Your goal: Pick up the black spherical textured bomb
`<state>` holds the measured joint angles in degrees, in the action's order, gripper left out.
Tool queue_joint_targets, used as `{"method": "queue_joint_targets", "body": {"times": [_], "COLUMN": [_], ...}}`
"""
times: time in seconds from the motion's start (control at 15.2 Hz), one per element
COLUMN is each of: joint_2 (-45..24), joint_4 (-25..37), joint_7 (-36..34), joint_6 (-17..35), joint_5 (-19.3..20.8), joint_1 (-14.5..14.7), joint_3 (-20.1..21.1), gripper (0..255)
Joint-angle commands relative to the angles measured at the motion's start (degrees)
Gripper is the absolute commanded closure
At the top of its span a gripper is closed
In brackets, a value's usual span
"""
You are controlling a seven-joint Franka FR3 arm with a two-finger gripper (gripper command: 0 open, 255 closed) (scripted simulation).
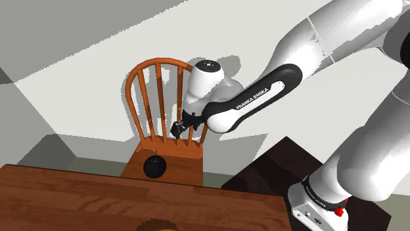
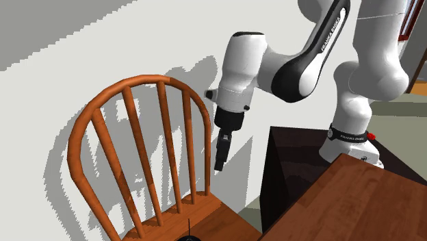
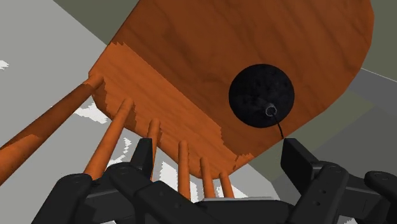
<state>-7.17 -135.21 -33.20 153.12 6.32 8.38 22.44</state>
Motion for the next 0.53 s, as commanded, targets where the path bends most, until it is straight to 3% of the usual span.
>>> {"method": "queue_joint_targets", "body": {"times": [0.0,0.46], "joint_2": [-4.91,-20.34], "joint_4": [2.82,14.51], "joint_7": [-4.68,-14.65], "joint_6": [1.66,4.78], "joint_5": [4.56,14.06], "joint_1": [1.79,10.41], "joint_3": [-0.67,-6.3], "gripper": [0,0]}}
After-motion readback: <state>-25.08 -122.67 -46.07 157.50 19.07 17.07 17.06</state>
